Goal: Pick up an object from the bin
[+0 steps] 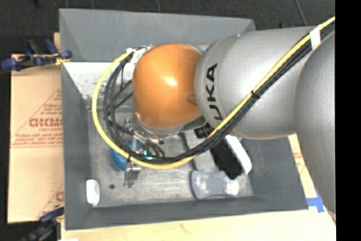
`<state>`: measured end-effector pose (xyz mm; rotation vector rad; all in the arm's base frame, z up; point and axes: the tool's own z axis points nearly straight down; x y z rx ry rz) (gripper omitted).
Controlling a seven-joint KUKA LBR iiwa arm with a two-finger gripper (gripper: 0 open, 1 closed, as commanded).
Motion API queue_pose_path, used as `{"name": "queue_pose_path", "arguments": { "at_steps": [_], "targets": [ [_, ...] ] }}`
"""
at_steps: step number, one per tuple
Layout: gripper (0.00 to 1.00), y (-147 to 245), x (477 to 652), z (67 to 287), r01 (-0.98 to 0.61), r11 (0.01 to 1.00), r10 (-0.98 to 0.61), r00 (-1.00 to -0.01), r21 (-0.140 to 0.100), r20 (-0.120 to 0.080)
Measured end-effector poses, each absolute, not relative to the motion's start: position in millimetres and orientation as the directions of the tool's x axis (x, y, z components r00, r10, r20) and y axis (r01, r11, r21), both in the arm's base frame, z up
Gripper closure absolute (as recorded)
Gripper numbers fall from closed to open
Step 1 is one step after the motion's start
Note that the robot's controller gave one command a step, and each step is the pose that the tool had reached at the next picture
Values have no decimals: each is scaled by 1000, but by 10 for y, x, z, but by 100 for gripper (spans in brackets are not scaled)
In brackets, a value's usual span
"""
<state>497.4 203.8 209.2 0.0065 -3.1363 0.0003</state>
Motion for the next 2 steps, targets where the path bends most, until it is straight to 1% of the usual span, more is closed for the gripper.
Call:
{"name": "queue_pose_path", "arguments": {
  "at_steps": [1, 2],
  "targets": [
    [0, 2028, 4994, 2132, 0, 1000, 0, -1000, 1, -2],
    [0, 1879, 5064, 1740, -88, 996, -88, -996, 1, -7]
  ]
}}
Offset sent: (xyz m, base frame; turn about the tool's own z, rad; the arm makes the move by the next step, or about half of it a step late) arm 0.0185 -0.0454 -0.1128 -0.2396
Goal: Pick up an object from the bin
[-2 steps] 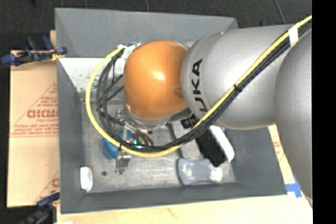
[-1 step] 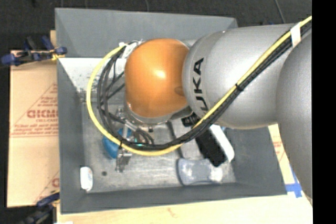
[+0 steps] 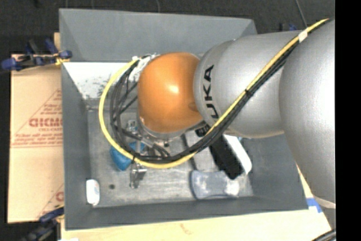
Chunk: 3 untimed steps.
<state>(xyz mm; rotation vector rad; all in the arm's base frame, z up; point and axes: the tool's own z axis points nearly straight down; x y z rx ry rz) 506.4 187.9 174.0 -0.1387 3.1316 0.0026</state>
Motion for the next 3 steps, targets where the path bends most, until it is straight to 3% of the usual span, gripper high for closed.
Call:
{"name": "queue_pose_path", "arguments": {
  "at_steps": [1, 2, 3],
  "targets": [
    [0, 1898, 5489, 1399, -91, 996, -91, -996, 1, -5],
    [100, 1746, 5386, 816, -41, 999, -40, -998, 16, -47],
    [100, 1746, 5385, 816, -39, 999, -39, -998, 16, -47]
  ]
}}
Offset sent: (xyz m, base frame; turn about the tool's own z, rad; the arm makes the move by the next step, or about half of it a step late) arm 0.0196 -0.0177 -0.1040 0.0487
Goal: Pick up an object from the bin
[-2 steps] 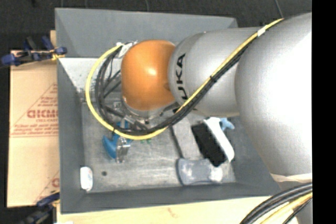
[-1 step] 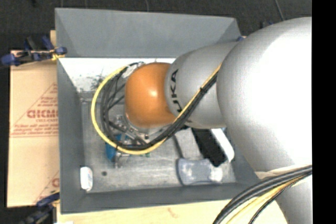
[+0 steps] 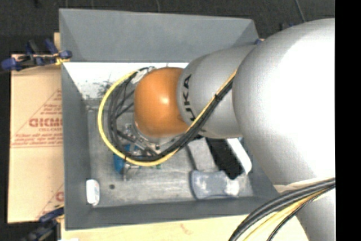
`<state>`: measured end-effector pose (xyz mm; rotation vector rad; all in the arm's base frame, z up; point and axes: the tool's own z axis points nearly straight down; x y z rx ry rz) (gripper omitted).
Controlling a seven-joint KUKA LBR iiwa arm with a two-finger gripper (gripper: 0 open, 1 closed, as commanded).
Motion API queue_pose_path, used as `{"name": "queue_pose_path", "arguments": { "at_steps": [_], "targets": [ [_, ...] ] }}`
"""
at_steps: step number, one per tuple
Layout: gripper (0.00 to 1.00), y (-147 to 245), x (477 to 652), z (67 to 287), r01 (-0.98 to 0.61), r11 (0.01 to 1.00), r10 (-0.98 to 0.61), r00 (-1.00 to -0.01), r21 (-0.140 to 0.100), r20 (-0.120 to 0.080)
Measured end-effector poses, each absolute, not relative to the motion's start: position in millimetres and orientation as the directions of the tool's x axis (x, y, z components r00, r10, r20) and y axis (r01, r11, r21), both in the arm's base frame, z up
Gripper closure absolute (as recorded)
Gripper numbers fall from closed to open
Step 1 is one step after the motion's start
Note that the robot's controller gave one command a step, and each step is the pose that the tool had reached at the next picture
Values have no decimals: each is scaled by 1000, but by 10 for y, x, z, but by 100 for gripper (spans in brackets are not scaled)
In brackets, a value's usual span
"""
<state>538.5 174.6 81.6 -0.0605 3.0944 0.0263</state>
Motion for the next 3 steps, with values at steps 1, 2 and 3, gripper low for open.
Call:
{"name": "queue_pose_path", "arguments": {
  "at_steps": [1, 2, 3],
  "targets": [
    [100, 1633, 5450, 1220, -49, 999, -49, -999, -1, 4],
    [100, 1691, 5366, 1808, -61, 998, -61, -998, -3, 7],
    [100, 1700, 5259, 2300, -75, 997, -75, -997, -2, 3]
  ]
}}
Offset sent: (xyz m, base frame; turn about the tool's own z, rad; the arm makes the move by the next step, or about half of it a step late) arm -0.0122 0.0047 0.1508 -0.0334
